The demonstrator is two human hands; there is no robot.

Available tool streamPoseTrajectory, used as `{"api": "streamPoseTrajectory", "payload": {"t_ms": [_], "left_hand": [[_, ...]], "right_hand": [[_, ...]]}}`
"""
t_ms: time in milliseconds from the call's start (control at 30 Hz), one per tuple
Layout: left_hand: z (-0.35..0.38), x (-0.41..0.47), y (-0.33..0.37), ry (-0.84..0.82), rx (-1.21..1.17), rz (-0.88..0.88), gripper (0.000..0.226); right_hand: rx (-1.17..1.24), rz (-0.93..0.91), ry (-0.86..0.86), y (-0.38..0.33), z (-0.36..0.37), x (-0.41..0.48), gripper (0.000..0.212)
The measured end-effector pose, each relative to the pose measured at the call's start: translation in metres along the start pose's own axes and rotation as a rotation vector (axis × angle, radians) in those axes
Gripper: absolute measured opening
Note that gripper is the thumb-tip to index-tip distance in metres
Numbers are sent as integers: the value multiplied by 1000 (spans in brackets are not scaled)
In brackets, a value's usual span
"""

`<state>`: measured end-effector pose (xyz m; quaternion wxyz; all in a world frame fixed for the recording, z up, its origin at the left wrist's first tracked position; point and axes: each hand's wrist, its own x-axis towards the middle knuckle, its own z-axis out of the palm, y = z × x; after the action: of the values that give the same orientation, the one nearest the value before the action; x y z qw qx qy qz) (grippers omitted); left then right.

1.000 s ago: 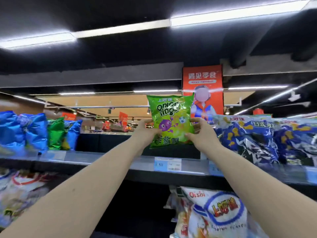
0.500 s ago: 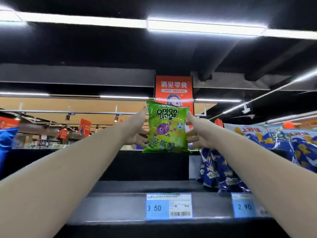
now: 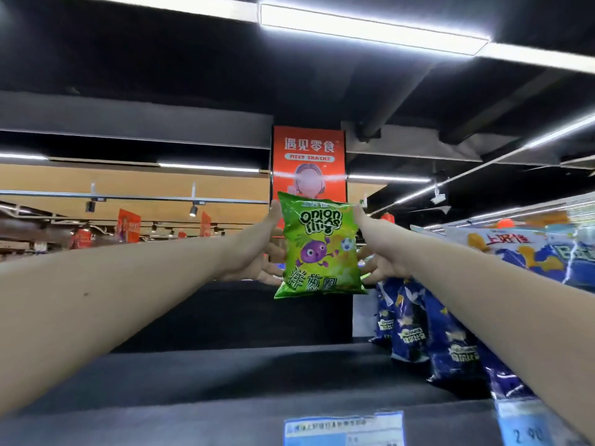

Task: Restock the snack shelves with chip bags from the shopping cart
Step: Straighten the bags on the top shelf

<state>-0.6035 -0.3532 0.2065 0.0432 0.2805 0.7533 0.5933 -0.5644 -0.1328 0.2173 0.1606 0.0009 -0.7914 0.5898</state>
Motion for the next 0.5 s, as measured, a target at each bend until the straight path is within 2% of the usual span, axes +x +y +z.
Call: {"api": "streamPoseTrajectory", "payload": {"t_ms": [67,200,267,400,500], "left_hand": [[0,3,-19,3,-13,-32,80],[3,6,-48,3,-60,-132,89],[6,4,-53,-40,-46,-169,92],[10,3,-54,-129,32,-225,112],[14,5,-56,-172,94,-246,111]], "right_hand": [[-41,35,-55,5,4,0,86],[-98,168,-162,23,10,-6,92],[-116,185,-157,29,9,-9,90],[-143,196,-102,23,9,-4,94],[-328,223,-89,25,11,-5,84]]}}
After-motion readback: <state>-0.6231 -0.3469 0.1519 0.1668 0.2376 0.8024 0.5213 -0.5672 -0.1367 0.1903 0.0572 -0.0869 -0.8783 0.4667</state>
